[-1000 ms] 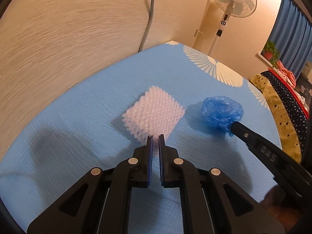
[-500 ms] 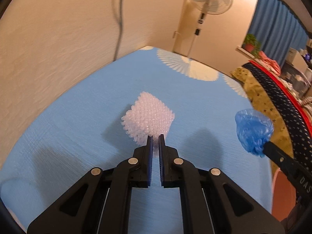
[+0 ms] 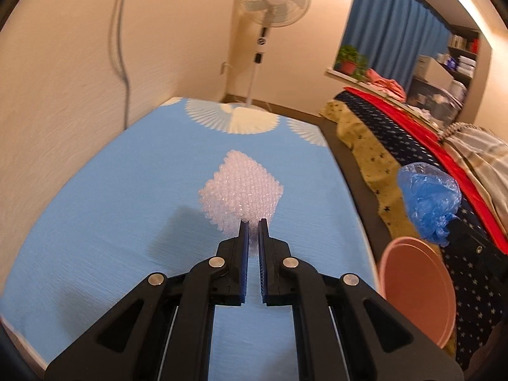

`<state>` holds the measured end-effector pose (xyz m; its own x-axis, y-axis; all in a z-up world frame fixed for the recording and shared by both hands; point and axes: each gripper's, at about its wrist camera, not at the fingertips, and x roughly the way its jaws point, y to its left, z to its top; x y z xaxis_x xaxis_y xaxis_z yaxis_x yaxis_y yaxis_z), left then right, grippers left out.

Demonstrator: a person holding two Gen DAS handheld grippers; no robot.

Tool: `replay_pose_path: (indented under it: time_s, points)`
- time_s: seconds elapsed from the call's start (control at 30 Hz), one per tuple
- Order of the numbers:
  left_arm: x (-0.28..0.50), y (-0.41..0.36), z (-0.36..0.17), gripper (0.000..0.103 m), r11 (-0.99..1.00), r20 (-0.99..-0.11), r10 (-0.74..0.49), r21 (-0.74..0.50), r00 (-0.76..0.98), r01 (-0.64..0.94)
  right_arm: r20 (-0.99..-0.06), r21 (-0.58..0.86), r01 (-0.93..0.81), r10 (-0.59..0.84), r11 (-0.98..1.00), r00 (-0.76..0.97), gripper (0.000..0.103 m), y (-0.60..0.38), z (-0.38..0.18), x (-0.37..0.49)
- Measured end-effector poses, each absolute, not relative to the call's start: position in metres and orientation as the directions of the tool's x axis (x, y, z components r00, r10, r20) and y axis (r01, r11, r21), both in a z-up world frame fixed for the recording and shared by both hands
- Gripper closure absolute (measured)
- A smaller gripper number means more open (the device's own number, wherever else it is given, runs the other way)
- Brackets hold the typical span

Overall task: Collect trash
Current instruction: 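Carry foam mesh and blue bag over the pink wastebasket with both tools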

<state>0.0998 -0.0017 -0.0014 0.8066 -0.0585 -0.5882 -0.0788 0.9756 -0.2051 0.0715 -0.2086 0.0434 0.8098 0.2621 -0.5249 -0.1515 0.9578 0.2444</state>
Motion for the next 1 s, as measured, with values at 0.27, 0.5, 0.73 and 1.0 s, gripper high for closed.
replay_pose_path:
  time_s: [0.27, 0.5, 0.73, 1.0]
  points:
    - [0.079, -0.035, 0.015, 0.097, 0.983, -0.552, -0.122, -0.181, 0.825, 0.024, -0.500, 0.231, -0.063, 0.174, 0.971, 0.848, 0.102, -0.243, 0.053, 0.037]
    - [0.067, -0.053, 0.019, 0.097, 0.983, -0.536, -0.157, -0.168, 0.830, 0.077, -0.501, 0.204, -0.002, 0.106, 0.979, 0.859, 0.102, -0.257, 0.048, 0.021]
    - [0.062, -0.064, 0.019, 0.097, 0.980, -0.531, -0.185, -0.164, 0.827, 0.114, -0.504, 0.200, 0.048, 0.061, 0.979, 0.862, 0.102, -0.269, 0.041, 0.020]
    - [0.066, -0.083, 0.011, 0.097, 0.972, -0.532, -0.232, -0.164, 0.815, 0.169, -0.509, 0.175, 0.131, -0.024, 0.976, 0.860, 0.102, -0.280, 0.030, 0.027]
